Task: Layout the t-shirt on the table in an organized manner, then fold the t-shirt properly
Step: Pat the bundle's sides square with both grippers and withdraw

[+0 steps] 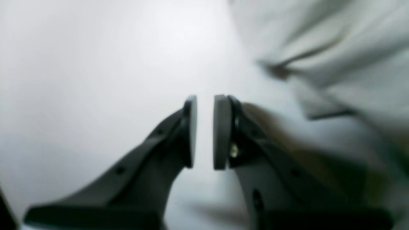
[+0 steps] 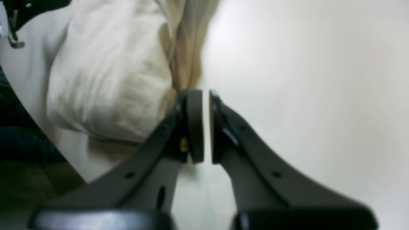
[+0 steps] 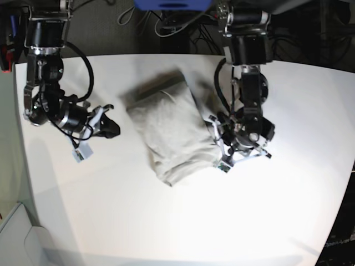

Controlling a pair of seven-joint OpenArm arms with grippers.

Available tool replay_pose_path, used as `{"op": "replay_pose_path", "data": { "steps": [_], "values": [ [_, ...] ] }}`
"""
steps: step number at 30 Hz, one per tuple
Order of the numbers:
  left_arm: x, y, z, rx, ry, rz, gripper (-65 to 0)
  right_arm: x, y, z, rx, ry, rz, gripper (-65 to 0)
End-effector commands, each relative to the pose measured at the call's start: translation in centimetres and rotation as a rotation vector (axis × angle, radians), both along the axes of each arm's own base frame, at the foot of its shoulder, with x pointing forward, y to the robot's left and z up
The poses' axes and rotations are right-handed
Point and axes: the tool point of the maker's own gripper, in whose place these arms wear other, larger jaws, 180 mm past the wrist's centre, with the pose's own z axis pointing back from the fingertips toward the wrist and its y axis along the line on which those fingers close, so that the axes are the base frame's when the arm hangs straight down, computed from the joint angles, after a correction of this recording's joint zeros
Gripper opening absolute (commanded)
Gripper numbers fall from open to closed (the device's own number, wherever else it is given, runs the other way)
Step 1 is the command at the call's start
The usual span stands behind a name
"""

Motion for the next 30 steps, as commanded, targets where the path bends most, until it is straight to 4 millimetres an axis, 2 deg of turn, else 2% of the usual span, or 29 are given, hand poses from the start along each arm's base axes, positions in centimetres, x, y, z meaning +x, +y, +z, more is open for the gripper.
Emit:
{"op": "replay_pose_path", "data": {
  "steps": [1, 3, 7, 11, 15, 21, 25, 30],
  "values": [
    [1.2, -0.9, 1.2, -0.042, -0.043, -0.003, -56.5, 0.5, -0.1, 1.2, 0.017, -0.044, -0.001, -62.1],
    [1.2, -1.8, 1.1, -0.097, -0.044, -0.010, -56.5, 0.0, 0.4, 0.7, 0.018, -0.029, 0.014, -62.1],
    [2.5, -3.9, 1.8, -0.213, -0.076, -0.028, -56.5, -1.8, 3.3, -0.6, 0.022, 0.009, 0.106, -62.1],
    [3.1, -5.8, 1.5, -0.326, -0.076, -0.038, -56.5, -3.3, 6.0, -0.6, 0.043, 0.013, 0.169, -62.2],
    [3.3, -7.3, 1.0, -0.420, -0.092, -0.042, -56.5, -4.2, 7.3, -0.2, 0.066, 0.002, 0.179, -62.1],
    [3.9, -7.6, 1.8, -0.444, -0.129, -0.044, -56.5, -5.0, 7.1, -0.3, 0.055, 0.009, 0.187, -62.1],
    [4.9, -7.2, 3.9, -0.444, -0.187, -0.046, -56.5, -5.1, 6.4, -0.4, 0.038, 0.008, 0.184, -62.1],
    [5.9, -6.2, 7.2, -0.430, -0.291, -0.042, -56.2, -5.2, 5.8, 1.2, 0.001, -0.050, 0.205, -62.3]
  ]
}}
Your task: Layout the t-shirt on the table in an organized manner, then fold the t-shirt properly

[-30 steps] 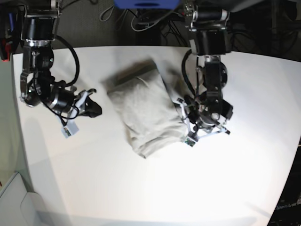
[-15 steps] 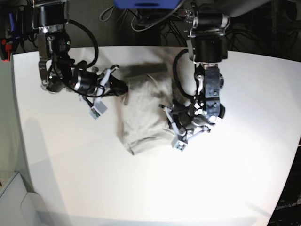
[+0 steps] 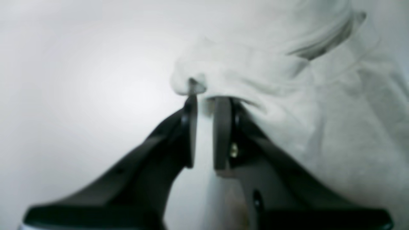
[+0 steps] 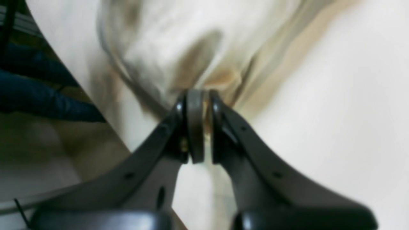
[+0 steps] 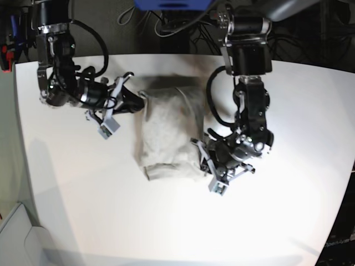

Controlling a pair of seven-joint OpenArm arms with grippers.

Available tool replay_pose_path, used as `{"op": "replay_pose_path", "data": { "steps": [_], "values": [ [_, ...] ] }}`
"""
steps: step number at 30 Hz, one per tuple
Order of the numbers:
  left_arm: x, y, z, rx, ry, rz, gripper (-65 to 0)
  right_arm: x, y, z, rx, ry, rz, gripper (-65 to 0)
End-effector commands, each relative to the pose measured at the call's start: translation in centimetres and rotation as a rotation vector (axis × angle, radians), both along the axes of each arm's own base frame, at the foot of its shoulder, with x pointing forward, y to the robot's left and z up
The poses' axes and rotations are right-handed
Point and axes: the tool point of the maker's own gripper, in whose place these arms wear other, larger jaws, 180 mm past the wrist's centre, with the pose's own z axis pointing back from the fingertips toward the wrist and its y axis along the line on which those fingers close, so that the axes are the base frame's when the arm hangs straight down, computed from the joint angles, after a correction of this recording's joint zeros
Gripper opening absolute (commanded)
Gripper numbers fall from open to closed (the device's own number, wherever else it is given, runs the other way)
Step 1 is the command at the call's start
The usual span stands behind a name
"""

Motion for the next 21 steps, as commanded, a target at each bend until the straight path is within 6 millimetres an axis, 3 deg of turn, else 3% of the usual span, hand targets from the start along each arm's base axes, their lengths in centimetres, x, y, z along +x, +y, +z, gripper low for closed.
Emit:
{"op": "replay_pose_path", "data": {
  "steps": [1, 5, 7, 14, 18, 21],
  "values": [
    [1.4, 0.4, 3.0, -0.030, -0.094, 0.023, -56.2, 0.6, 0.0, 1.7, 0.018, -0.058, 0.008, -62.3],
    [1.2, 3.0, 6.8, -0.085, -0.204, 0.108, -56.1, 0.0, -0.6, 2.9, 0.000, -0.098, 0.008, -62.4],
    [0.2, 3.8, 7.4, -0.092, -0.226, 0.129, -56.1, 0.0, -1.8, 3.0, -0.010, -0.102, -0.029, -62.4],
    [-5.5, 10.9, 6.3, 0.090, -0.200, 0.214, -56.4, -0.4, -7.1, 2.5, -0.061, -0.085, -0.170, -62.4],
    [-10.3, 15.3, 6.0, 0.178, -0.175, 0.309, -56.7, -1.5, -10.0, 2.2, -0.117, -0.068, -0.214, -62.4],
    [-13.4, 17.4, 4.4, 0.217, -0.111, 0.360, -62.0, -2.4, -11.7, 2.1, -0.153, -0.060, -0.237, -62.4]
  ]
}}
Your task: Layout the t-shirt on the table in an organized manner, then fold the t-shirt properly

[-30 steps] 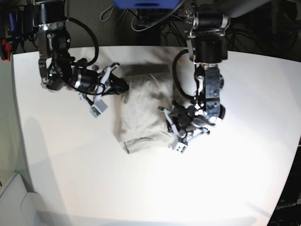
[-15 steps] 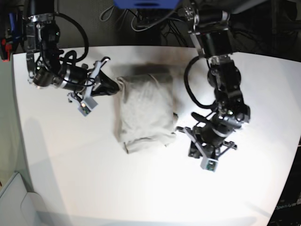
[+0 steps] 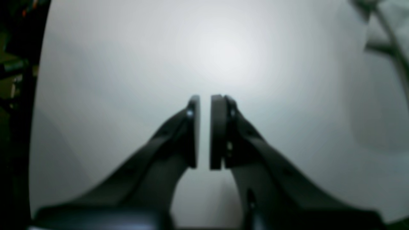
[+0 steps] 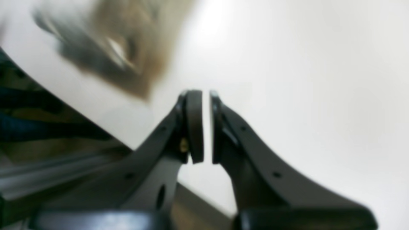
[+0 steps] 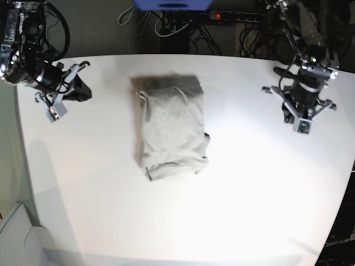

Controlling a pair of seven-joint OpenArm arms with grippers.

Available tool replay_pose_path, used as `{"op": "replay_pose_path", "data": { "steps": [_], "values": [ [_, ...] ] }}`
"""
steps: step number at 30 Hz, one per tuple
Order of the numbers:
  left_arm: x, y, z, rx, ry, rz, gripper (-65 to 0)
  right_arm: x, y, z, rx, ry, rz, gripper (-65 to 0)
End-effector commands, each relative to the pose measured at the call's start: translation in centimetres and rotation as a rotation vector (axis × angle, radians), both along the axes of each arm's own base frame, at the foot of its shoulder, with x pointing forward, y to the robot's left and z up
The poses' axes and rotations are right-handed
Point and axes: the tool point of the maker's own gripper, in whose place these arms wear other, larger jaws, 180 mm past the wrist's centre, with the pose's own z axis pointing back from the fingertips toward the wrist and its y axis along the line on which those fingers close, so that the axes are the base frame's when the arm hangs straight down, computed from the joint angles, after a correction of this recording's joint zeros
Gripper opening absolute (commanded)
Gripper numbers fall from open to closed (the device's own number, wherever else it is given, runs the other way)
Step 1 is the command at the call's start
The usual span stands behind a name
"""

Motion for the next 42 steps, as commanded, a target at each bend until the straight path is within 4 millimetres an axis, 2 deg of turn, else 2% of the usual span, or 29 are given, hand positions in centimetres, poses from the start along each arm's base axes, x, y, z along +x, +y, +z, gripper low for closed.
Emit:
{"op": "replay_pose_path", "data": {
  "steps": [1, 3, 7, 13, 16, 20, 24, 28, 30, 36, 37, 42],
  "values": [
    [-0.3, 0.4, 0.8, 0.004, -0.034, 0.004, -65.0, 0.7, -0.4, 1.8, 0.006, -0.067, -0.002, -62.4],
    [-2.1, 0.7, -0.4, 0.002, 0.014, 0.013, -65.0, 0.1, -1.3, 2.1, -0.012, -0.070, -0.025, -62.5],
    [-6.0, -0.3, -2.6, -0.069, 0.097, 0.003, -65.0, -1.8, -3.0, 2.1, -0.075, -0.053, -0.060, -62.5],
    [-10.7, -1.0, -4.9, -0.112, 0.211, 0.003, -65.0, -5.7, -6.3, -0.7, -0.248, 0.056, -0.168, -62.5],
    [-12.4, -1.2, -5.6, -0.118, 0.255, 0.005, -65.0, -7.7, -7.1, -1.5, -0.270, 0.073, -0.219, -62.5],
    [-14.1, -3.8, -7.0, -0.154, 0.320, -0.067, -65.0, -9.9, -8.3, -2.1, -0.322, 0.085, -0.260, -62.5],
    [-16.2, -5.5, -9.6, -0.207, 0.408, -0.091, -65.0, -11.9, -8.6, -3.8, -0.376, 0.139, -0.280, -62.5],
    [-18.8, -6.3, -13.1, -0.262, 0.523, -0.091, -65.0, -14.3, -8.6, -7.2, -0.371, 0.224, -0.316, -62.5],
    [-19.4, -7.0, -14.6, -0.295, 0.547, -0.102, -65.0, -15.5, -8.4, -9.2, -0.347, 0.257, -0.329, -62.5],
    [-23.0, -9.6, -19.3, -0.411, 0.623, -0.140, -65.0, -17.5, -7.8, -14.8, -0.259, 0.332, -0.384, -62.5],
    [-23.1, -10.1, -20.1, -0.434, 0.628, -0.141, -65.0, -17.9, -7.5, -15.8, -0.237, 0.352, -0.395, -62.5],
    [-26.6, -11.5, -24.6, -0.500, 0.740, -0.098, -65.0, -19.4, -5.9, -19.9, -0.159, 0.408, -0.421, -62.5]
  ]
}}
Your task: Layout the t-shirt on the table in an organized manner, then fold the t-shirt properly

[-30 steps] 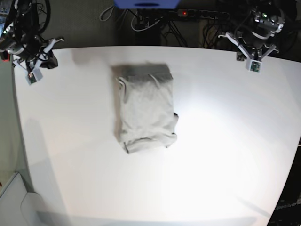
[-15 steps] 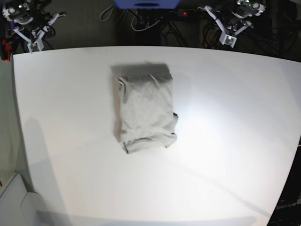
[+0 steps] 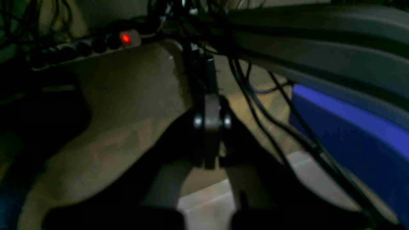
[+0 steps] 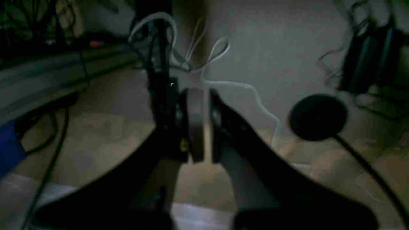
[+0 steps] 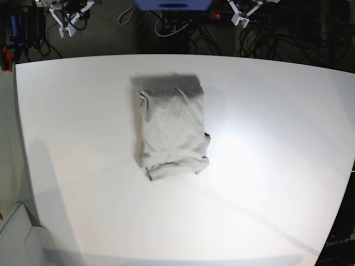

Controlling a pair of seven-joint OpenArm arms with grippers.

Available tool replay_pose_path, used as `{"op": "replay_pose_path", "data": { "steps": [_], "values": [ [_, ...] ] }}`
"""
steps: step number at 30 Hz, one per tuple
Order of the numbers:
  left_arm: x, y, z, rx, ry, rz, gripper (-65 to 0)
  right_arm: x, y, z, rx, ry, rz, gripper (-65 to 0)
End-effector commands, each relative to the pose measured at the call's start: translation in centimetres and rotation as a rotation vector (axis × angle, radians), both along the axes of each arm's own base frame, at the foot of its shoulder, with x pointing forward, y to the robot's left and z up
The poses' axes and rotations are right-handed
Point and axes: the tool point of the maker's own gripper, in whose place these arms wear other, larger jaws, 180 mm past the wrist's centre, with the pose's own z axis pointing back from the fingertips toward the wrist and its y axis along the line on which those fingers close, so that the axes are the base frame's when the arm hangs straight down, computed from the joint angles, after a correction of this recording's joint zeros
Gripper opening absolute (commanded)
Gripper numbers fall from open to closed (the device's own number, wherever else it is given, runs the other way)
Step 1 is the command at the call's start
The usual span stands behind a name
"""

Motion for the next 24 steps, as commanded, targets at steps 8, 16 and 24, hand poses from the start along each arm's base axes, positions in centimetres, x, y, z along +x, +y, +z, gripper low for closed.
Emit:
{"op": "replay_pose_path", "data": {
  "steps": [8, 16, 24],
  "values": [
    [-1.2, -1.0, -3.4, -0.068, 0.062, 0.134, -65.0, -1.0, 2.2, -3.4, 0.139, -0.035, -0.145, -62.5],
    [-0.1, 1.8, -6.3, 0.101, 0.048, 0.301, -65.0, 0.8, 5.6, -5.6, 0.271, -0.092, -0.321, -62.5],
    [1.6, 4.0, -7.6, 0.269, 0.045, 0.358, -65.0, -0.7, 2.0, -7.6, -0.155, -0.099, -0.414, -62.3]
  ]
}}
